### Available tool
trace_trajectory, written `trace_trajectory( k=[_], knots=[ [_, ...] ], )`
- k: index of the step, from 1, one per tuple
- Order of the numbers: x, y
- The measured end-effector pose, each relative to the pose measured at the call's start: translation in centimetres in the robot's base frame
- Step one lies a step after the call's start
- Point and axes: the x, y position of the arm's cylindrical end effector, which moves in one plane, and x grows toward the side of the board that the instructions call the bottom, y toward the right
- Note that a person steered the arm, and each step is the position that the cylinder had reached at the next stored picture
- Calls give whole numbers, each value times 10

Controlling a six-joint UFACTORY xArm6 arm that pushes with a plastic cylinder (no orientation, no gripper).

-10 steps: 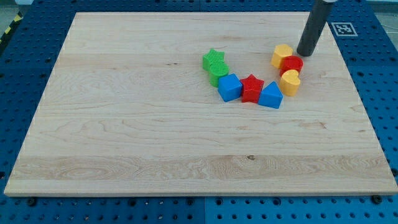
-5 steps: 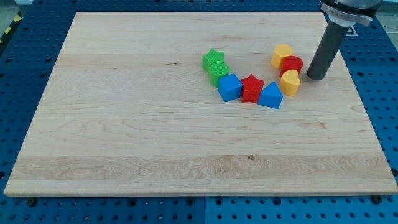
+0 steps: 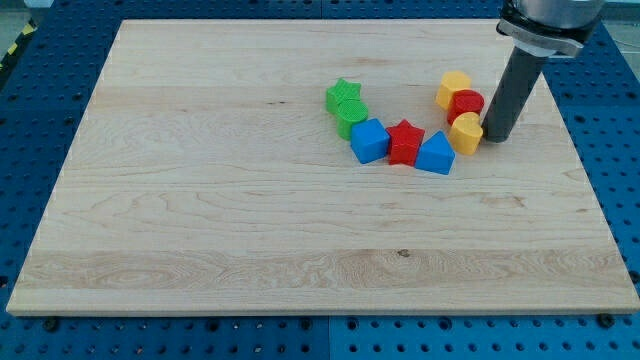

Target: Move the yellow heart slightly left

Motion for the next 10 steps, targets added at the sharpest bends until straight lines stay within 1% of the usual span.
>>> trace_trajectory(
  k=[3,5,6,7,9,10],
  knots=[
    [14,-6],
    [16,-5],
    [14,8],
    [-8,6],
    [-12,6],
    [-12,-3]
  ],
)
